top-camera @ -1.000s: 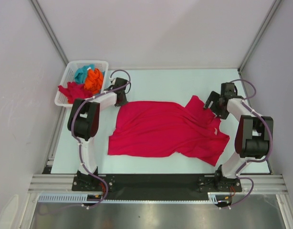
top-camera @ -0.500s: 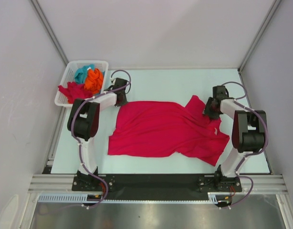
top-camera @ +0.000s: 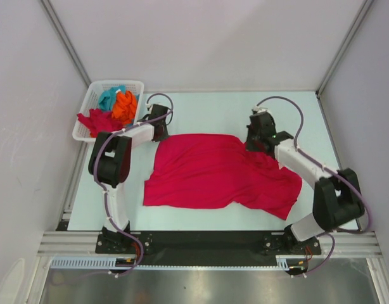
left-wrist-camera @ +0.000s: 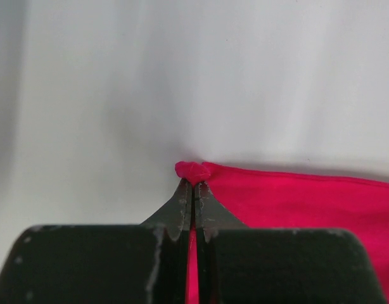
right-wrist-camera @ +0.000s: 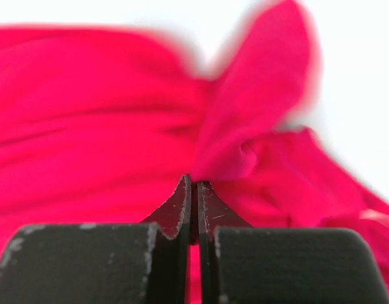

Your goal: Fold and stack the t-shirts

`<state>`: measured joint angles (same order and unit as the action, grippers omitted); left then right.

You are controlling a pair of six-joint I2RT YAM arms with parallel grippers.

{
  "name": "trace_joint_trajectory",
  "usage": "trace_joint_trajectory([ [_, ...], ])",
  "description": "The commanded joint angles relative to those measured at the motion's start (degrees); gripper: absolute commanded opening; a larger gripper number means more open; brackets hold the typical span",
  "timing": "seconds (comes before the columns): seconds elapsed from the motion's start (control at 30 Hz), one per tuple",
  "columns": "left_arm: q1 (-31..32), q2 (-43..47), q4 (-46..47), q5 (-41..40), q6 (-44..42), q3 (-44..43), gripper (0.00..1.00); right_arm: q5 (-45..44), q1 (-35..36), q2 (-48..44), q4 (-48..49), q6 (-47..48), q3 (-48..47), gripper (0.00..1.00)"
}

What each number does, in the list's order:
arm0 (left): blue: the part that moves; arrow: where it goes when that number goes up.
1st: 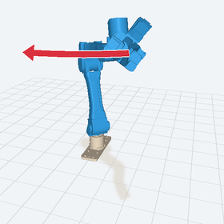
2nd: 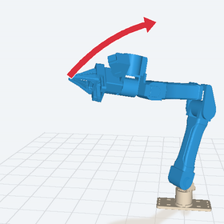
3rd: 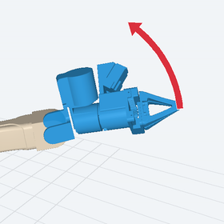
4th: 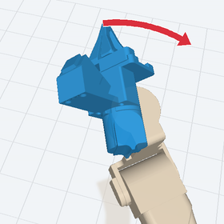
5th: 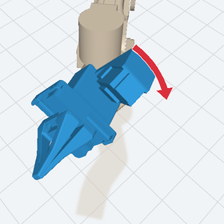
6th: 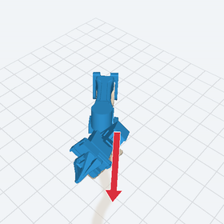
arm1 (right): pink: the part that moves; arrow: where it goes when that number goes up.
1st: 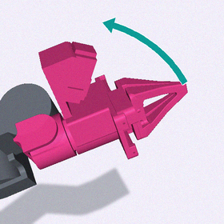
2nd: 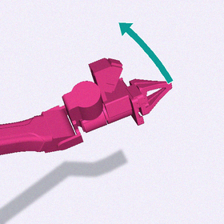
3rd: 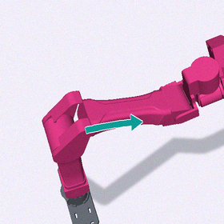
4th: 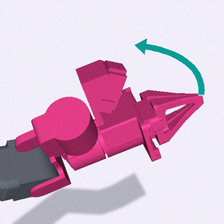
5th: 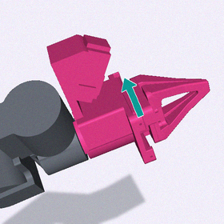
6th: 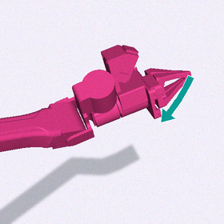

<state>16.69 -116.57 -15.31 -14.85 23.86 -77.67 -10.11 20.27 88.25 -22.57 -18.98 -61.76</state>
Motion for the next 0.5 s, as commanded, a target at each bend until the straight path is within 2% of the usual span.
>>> trace_joint_trajectory([
  [0.0, -0.16, 2.23, -0.86, 1.41, -0.92, 1.20, 0.00, -2.20, 9.69, -5.98, -3.09, -3.94, 4.35, 0.00],
  [0.13, -0.08, 2.58, -0.86, 1.75, -1.09, 1.38, 0.00, 1.84, 13.82, -3.44, -5.46, -9.66, 10.77, 0.00],
  [0.17, -0.08, 2.49, -0.86, 1.76, -1.09, 1.38, 0.00, 2.02, 14.87, -2.82, -6.86, -10.10, 12.09, 0.10],
  [0.23, -0.08, 2.67, -0.86, 1.93, -1.09, 1.47, 0.00, 2.20, 15.58, -1.59, -9.84, -10.28, 12.28, 0.23],
  [0.27, -0.08, 2.75, -0.86, 1.93, -1.09, 1.55, 0.00, 2.29, 15.59, -1.94, -10.65, -10.11, 12.01, 0.38],
  [0.33, -0.08, 2.93, -0.86, 2.02, -1.09, 1.73, 0.00, 1.85, 15.24, -4.30, -13.19, -9.59, 10.70, 0.54],
  [0.47, -0.16, 3.37, -0.86, 1.84, -1.18, 2.17, 0.00, 5.70, 11.47, -9.75, -15.14, -8.62, 5.87, 0.60],
])
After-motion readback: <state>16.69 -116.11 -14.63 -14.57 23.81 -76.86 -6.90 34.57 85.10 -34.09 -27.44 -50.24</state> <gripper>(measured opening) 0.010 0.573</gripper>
